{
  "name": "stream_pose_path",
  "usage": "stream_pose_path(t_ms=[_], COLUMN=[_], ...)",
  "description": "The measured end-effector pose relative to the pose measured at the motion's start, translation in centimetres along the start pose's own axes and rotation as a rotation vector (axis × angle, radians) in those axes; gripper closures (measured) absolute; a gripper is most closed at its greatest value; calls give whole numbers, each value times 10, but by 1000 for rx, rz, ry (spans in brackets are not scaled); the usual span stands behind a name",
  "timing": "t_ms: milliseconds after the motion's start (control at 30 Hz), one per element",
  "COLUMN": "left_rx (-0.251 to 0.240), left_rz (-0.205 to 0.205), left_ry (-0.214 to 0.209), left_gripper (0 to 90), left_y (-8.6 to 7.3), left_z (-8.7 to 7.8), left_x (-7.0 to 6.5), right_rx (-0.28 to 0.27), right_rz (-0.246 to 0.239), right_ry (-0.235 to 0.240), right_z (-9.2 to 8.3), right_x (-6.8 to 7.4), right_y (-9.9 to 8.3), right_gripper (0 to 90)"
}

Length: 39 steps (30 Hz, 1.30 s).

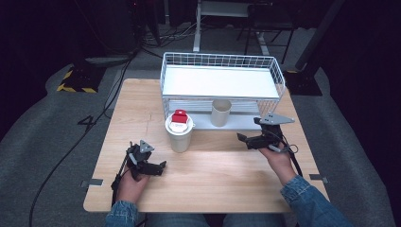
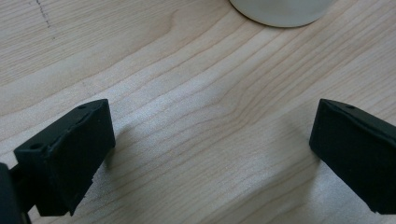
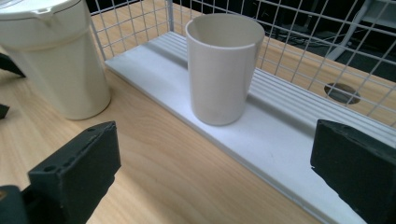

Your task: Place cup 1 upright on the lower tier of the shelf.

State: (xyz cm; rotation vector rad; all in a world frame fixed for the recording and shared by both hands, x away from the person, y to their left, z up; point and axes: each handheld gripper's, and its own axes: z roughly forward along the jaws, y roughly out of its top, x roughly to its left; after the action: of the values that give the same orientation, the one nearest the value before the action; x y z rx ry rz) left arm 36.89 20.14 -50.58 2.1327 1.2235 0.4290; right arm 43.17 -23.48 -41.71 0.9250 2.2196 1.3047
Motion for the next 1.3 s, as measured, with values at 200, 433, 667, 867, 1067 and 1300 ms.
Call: stream_pose_path(t_ms=[200, 433, 667, 867, 1067, 1300], left_rx=[-1, 0, 0, 0, 0, 0], left_rz=[-1, -2, -1, -1, -1, -1], left_ry=[-1, -1, 1, 1, 1, 1], left_gripper=[7, 7, 8, 8, 8, 8], left_y=[0, 0, 0, 0, 0, 0], left_z=[0, 0, 0, 0, 0, 0], left_x=[0, 0, 0, 0, 0, 0], right_rx=[113, 148, 159, 165, 160, 128], right_rz=[-5, 1, 30, 47, 72, 98], right_ry=[-21, -36, -41, -48, -53, -52], right_z=[-17, -33, -45, -53, -58, -61], right_x=[1, 3, 0, -5, -9, -5], right_y=[-5, -16, -34, -51, -70, -97], right_gripper=[15, 3, 3, 2, 3, 3])
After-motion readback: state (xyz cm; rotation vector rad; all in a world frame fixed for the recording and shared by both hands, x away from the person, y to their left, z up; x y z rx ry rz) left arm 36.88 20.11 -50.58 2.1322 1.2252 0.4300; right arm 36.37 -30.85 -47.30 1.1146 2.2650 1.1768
